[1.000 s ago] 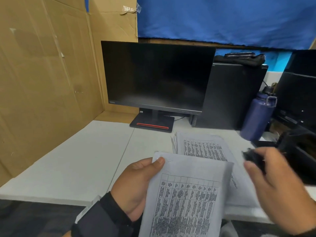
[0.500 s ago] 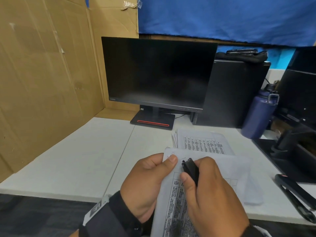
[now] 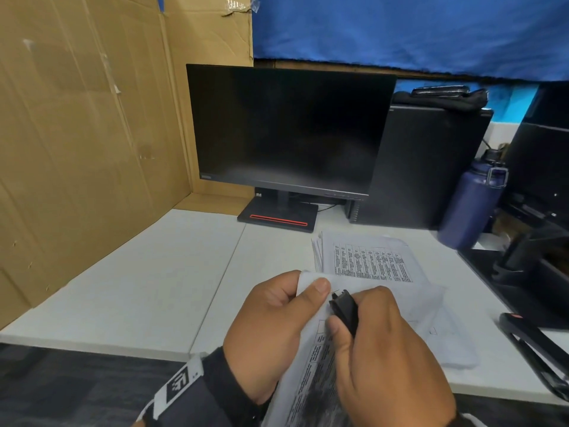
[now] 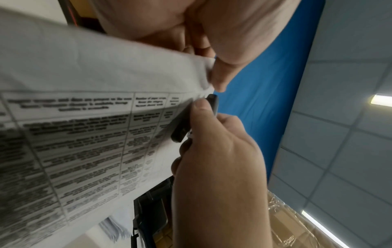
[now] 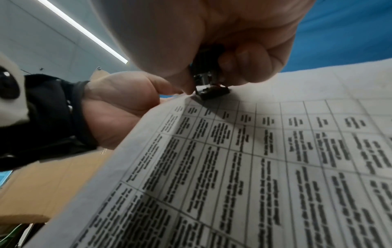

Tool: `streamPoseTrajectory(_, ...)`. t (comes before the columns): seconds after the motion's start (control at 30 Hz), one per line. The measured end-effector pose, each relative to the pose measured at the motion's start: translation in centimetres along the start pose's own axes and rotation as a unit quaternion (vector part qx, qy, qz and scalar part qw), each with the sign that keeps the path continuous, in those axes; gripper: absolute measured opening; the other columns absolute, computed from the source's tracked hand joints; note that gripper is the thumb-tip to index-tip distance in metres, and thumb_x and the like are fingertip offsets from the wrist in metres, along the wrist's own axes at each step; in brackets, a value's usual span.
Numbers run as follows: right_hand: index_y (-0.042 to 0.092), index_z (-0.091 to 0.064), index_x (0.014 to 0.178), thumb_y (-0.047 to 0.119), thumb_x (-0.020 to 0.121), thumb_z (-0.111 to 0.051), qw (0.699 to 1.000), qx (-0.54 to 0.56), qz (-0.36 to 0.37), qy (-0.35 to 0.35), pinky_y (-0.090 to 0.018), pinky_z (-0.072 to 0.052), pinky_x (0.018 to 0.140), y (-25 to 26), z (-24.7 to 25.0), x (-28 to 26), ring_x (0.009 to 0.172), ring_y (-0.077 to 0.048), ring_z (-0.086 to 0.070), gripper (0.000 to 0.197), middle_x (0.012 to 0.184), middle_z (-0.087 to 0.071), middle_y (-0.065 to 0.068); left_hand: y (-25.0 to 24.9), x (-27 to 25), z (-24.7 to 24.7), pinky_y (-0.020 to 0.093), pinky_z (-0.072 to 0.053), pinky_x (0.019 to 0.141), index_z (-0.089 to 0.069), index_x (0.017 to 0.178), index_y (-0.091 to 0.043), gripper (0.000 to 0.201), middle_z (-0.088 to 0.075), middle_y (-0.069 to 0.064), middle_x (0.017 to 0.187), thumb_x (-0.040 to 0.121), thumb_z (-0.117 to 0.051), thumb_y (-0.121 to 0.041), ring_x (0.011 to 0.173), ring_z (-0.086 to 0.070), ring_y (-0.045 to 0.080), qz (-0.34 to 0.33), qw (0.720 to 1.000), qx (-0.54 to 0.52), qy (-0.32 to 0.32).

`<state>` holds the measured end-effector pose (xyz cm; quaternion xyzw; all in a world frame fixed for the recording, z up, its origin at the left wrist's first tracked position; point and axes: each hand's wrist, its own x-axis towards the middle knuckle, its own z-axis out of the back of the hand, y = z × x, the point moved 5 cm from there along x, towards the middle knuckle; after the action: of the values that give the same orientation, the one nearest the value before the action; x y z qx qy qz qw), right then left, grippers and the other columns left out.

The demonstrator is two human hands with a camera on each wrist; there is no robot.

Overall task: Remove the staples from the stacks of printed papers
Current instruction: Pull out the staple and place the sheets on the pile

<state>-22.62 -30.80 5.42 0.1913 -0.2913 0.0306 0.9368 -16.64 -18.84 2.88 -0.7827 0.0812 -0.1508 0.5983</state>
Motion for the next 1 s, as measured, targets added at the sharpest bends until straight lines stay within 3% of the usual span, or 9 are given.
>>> streamPoseTrajectory(0.17, 0.041, -0.026, 0.09, 0.062, 0.092, -0.019, 0.996, 0.066, -0.047, 0.045, -0.034, -0.04, 0.048, -0.1, -0.1, -0.3, 0.055, -0.01, -0.046, 0.022, 0.076, -0.043, 0.014, 0.0, -0.3, -0.1, 0.034, -0.054, 0.07, -0.08, 0.096, -0.011, 0.024, -0.077, 0.014, 0.081, 0.09, -0.073, -0.034, 0.069, -0.069, 0.021, -0.007, 1.0, -0.001, 0.001)
streamPoseTrajectory(0.3, 0.041, -0.031, 0.095, 0.071, 0.078, -0.019, 0.985, 0.149, -0.056, 0.066, -0.018, -0.042, 0.056, -0.4, -0.1, -0.3, 0.075, -0.001, -0.056, 0.037, 0.083, -0.051, 0.017, -0.4, -0.9, -0.6, 0.025, -0.055, 0.069, -0.083, 0.095, -0.02, 0.025, -0.08, 0.003, 0.086, 0.083, -0.066, -0.033, 0.075, -0.072, 0.011, -0.031, 0.999, 0.007, 0.001)
streamPoseTrajectory(0.4, 0.036, -0.035, 0.093, 0.052, 0.098, -0.028, 0.999, 0.049, -0.013, 0.012, -0.024, -0.033, 0.041, 0.1, 0.6, -0.2, 0.051, -0.01, -0.05, 0.018, 0.076, -0.049, 0.01, -0.5, -1.0, -0.5, 0.03, -0.053, 0.069, -0.081, 0.083, -0.018, 0.022, -0.077, 0.006, 0.078, 0.086, -0.067, -0.035, 0.071, -0.068, 0.014, -0.049, 0.998, 0.034, -0.004)
streamPoseTrajectory(0.5, 0.02, -0.044, 0.087, 0.042, 0.091, -0.043, 0.998, -0.046, 0.03, -0.006, -0.029, -0.022, 0.041, 0.3, 0.7, 0.1, 0.047, -0.021, -0.044, 0.023, 0.076, -0.044, 0.0, -0.1, -0.9, -0.4, 0.042, -0.054, 0.076, -0.078, 0.076, -0.018, 0.024, -0.077, 0.014, 0.08, 0.091, -0.072, -0.036, 0.073, -0.068, 0.021, -0.052, 0.997, 0.054, -0.012)
streamPoseTrajectory(0.6, 0.029, -0.039, 0.091, 0.045, 0.098, -0.038, 0.999, -0.013, 0.024, 0.024, -0.027, -0.027, 0.038, -0.3, 0.7, 0.3, 0.049, -0.015, -0.044, 0.017, 0.076, -0.046, 0.006, 0.2, -0.9, -0.3, 0.034, -0.052, 0.068, -0.077, 0.078, -0.021, 0.023, -0.076, 0.017, 0.082, 0.093, -0.07, -0.037, 0.071, -0.066, 0.02, -0.048, 0.998, 0.045, -0.014)
streamPoseTrajectory(0.7, 0.045, -0.03, 0.097, 0.07, 0.08, -0.026, 0.985, 0.134, -0.063, 0.09, -0.021, -0.044, 0.056, -1.1, 0.0, 0.3, 0.072, -0.006, -0.057, 0.03, 0.083, -0.054, 0.017, -0.2, -1.0, -0.5, 0.021, -0.046, 0.053, -0.074, 0.069, -0.021, 0.023, -0.065, 0.006, 0.064, 0.084, -0.067, -0.037, 0.056, -0.055, 0.012, -0.038, 0.999, 0.03, -0.017)
streamPoseTrajectory(0.77, 0.051, -0.03, 0.101, 0.073, 0.076, -0.026, 0.982, 0.162, -0.067, 0.076, -0.017, -0.045, 0.061, -1.4, -0.2, 0.1, 0.086, 0.003, -0.056, 0.034, 0.085, -0.056, 0.02, -0.4, -1.0, -0.6, 0.022, -0.047, 0.057, -0.075, 0.07, -0.02, 0.022, -0.062, -0.001, 0.062, 0.081, -0.067, -0.037, 0.057, -0.054, 0.011, -0.037, 0.999, 0.027, -0.02)
streamPoseTrajectory(0.9, 0.041, -0.034, 0.099, 0.053, 0.09, -0.041, 0.998, 0.042, 0.039, 0.013, -0.011, -0.028, 0.045, -0.6, 0.5, 0.6, 0.053, -0.008, -0.045, 0.016, 0.082, -0.05, 0.012, -0.4, -0.9, -0.3, 0.039, -0.051, 0.074, -0.074, 0.079, -0.011, 0.033, -0.067, 0.014, 0.074, 0.089, -0.074, -0.042, 0.071, -0.059, 0.019, -0.05, 0.997, 0.057, -0.016)
streamPoseTrajectory(1.0, 0.027, -0.044, 0.104, 0.037, 0.095, -0.052, 0.998, 0.017, 0.055, -0.022, -0.017, -0.028, 0.046, -0.8, 0.4, 0.5, 0.059, -0.014, -0.05, 0.016, 0.087, -0.051, 0.006, -0.2, -0.7, -0.1, 0.037, -0.053, 0.072, -0.076, 0.079, -0.01, 0.032, -0.069, 0.012, 0.077, 0.086, -0.076, -0.042, 0.071, -0.06, 0.021, -0.029, 0.999, 0.035, -0.016)
